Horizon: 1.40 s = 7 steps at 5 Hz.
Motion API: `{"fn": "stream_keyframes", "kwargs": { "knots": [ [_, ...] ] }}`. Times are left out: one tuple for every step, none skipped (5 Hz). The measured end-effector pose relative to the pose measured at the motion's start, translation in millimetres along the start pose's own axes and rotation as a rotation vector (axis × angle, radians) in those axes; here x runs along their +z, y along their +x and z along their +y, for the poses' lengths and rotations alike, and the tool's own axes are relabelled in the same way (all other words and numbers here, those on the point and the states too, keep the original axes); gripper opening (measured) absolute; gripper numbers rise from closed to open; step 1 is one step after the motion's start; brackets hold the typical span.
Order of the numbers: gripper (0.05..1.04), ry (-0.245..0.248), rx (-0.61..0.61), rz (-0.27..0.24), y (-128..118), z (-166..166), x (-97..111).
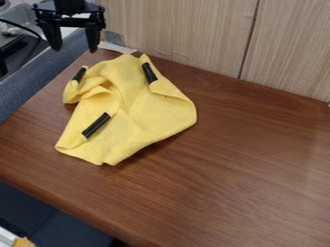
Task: Move the cloth to the left of the table
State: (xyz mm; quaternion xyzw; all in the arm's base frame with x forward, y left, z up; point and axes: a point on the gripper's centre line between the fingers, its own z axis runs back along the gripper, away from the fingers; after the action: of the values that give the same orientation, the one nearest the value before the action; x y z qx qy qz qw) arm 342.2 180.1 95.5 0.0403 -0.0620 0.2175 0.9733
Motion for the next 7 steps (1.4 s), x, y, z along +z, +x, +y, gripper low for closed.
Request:
{"fn": "stream_keyframes", "kwargs": {
  "knots": [
    [1.001,-0.003,-0.008,0.044,-6.1,-1.1,-14.6],
    [1.001,-0.020,-0.050,0.082,-19.8,-7.1,-26.3],
    [1.001,-0.058,-0.105,0.085,-42.6,-11.6,-27.1],
    [1.001,-0.044,-0.160,0.088,-66.2,-11.7,-28.6],
    [1.001,-0.024,-0.249,0.107,-84.9,-25.9,-36.9],
    [1.001,-0.012,-0.280,0.116,-93.7,-28.8,-44.3],
    [1.001,-0.010,-0.303,0.128,-94.9,-33.9,-52.1]
  ]
}}
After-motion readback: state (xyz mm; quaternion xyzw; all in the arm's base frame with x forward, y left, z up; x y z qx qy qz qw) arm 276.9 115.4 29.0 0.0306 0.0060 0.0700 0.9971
